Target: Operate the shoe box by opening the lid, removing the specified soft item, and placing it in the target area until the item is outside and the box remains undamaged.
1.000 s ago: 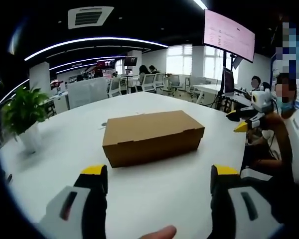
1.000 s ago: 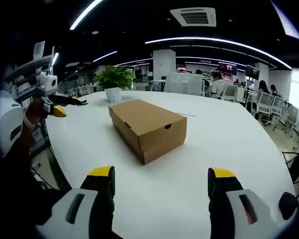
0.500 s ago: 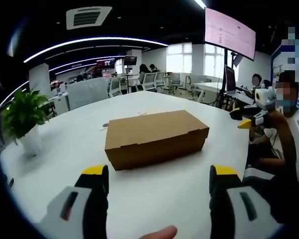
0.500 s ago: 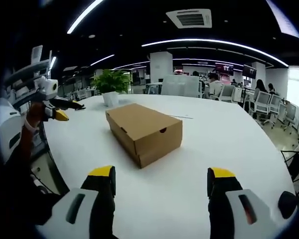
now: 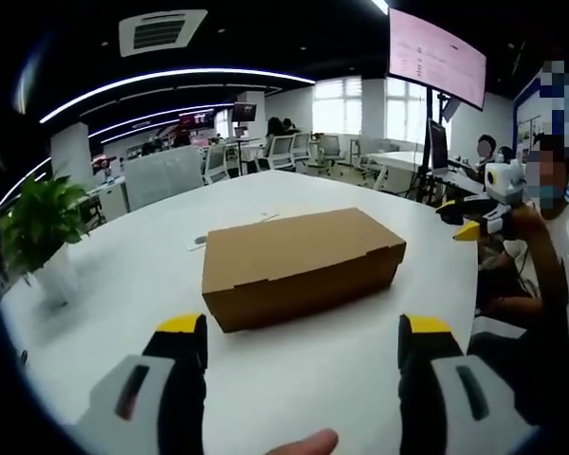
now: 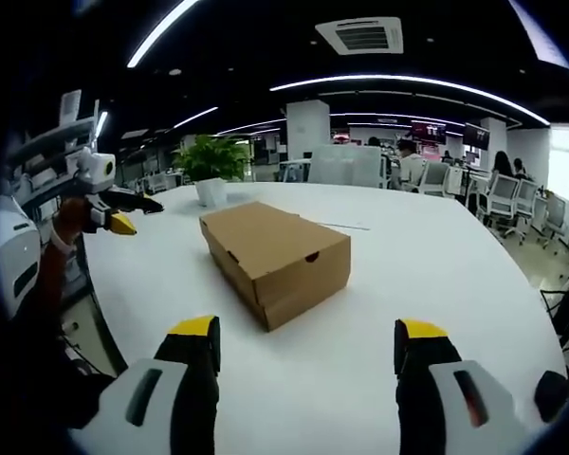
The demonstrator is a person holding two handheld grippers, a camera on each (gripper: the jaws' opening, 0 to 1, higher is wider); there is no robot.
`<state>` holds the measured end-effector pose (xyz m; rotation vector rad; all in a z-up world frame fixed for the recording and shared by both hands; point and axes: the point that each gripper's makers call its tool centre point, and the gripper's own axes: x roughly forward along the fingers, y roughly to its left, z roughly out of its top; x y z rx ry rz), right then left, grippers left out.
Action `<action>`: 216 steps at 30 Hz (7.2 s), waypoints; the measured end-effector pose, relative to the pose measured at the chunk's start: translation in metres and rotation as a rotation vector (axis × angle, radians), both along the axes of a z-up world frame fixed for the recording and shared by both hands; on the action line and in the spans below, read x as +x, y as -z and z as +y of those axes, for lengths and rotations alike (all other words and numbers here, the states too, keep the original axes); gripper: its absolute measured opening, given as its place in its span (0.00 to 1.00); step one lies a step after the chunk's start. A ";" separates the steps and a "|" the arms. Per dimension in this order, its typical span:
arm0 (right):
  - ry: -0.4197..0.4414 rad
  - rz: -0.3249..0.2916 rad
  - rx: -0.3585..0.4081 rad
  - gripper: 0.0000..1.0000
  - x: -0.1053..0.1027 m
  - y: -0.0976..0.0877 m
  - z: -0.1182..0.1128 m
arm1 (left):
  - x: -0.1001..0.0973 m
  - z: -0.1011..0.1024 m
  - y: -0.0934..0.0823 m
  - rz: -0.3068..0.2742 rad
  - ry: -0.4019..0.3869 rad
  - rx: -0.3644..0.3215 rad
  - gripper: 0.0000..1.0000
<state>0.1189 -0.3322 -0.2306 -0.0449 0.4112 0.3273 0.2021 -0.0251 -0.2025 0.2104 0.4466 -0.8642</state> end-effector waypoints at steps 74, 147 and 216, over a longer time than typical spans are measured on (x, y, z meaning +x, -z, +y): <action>-0.005 0.022 0.084 0.73 0.067 -0.008 0.038 | 0.056 0.017 -0.005 -0.013 0.055 -0.024 0.84; 0.042 0.080 0.196 0.68 0.102 0.022 0.033 | 0.110 -0.032 -0.019 -0.054 0.175 0.013 0.83; 0.118 0.199 0.473 0.64 0.115 0.047 0.030 | 0.124 -0.041 -0.034 -0.094 0.212 -0.012 0.84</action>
